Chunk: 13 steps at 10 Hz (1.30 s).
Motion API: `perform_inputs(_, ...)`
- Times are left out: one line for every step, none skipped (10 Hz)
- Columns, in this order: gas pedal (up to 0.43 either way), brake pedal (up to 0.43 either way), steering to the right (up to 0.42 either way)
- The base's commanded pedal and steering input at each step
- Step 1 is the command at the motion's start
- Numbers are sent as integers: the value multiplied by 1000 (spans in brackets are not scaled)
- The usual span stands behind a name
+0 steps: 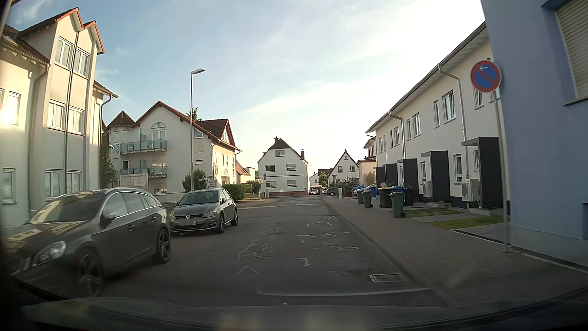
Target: Follow the waypoints while adhering to traffic rules and regulations
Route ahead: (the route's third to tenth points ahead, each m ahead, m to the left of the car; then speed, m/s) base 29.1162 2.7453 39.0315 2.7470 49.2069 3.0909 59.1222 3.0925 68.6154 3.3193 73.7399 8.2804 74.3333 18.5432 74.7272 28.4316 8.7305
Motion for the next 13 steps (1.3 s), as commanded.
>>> perform_inputs(0,30,-5)
perform_inputs(0,30,-5)
perform_inputs(0,30,-6)
perform_inputs(0,30,-7)
perform_inputs(0,30,-7)
perform_inputs(0,30,-9)
perform_inputs(0,30,-5)
perform_inputs(0,30,-2)
perform_inputs(0,30,-4)
perform_inputs(0,30,-3)
perform_inputs(0,30,1)
perform_inputs(0,30,1)
perform_inputs(0,30,1)
